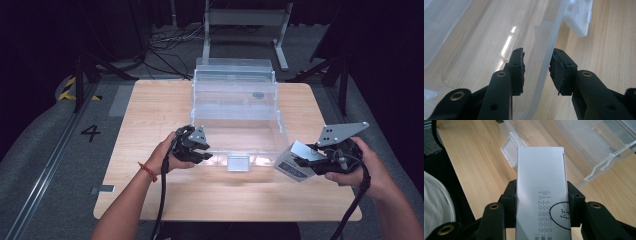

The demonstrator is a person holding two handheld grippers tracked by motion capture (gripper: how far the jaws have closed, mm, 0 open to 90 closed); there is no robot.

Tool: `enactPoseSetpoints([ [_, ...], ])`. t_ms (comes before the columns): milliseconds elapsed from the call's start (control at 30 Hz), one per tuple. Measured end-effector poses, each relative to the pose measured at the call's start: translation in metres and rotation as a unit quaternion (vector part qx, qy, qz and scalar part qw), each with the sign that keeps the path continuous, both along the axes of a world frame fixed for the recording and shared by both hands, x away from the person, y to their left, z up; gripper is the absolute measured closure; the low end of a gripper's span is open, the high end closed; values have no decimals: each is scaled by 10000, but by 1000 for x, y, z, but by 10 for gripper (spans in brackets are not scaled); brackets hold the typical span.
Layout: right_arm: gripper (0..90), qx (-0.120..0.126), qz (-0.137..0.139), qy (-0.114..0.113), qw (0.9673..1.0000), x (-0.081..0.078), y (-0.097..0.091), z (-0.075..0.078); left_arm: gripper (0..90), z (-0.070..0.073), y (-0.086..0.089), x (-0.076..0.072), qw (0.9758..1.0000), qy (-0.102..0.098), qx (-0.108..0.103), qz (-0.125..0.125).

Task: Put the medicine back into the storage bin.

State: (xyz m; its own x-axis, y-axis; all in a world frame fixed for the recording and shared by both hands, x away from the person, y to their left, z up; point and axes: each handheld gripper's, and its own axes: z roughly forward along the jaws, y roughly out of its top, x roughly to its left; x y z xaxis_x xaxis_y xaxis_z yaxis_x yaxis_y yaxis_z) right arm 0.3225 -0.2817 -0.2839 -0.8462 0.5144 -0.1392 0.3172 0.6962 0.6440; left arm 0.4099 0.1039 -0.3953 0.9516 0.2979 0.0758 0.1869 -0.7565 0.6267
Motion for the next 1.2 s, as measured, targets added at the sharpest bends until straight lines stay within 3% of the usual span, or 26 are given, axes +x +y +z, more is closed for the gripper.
enactPoseSetpoints([
  [100,552,22,-47,-46,10000,1,0,5,578,4,2,-2,10000,-84,-31,10],
  [167,553,51,-67,-82,9999,2,-1,9,560,10,6,-5,9995,-115,-268,-76],
  [233,553,81,-119,-134,9998,3,-1,14,510,14,8,-7,9995,-166,-277,-71],
  [267,552,96,-147,-143,9997,4,0,16,481,19,10,-7,9987,-316,-394,52],
  [367,553,67,-223,-199,9995,7,2,25,456,22,13,-4,9974,-381,-576,192],
  [533,553,43,-389,-312,9987,18,6,36,441,16,10,1,9986,-312,-399,150],
  [767,553,164,-753,-305,9966,48,17,43,426,1,2,14,9998,42,-154,-109],
  [967,553,142,-929,-244,9953,67,31,36,476,-4,-3,17,9997,111,-55,-189],
  [1200,553,164,-1223,-107,9923,93,49,14,529,-5,0,16,9994,209,-162,-238],
])
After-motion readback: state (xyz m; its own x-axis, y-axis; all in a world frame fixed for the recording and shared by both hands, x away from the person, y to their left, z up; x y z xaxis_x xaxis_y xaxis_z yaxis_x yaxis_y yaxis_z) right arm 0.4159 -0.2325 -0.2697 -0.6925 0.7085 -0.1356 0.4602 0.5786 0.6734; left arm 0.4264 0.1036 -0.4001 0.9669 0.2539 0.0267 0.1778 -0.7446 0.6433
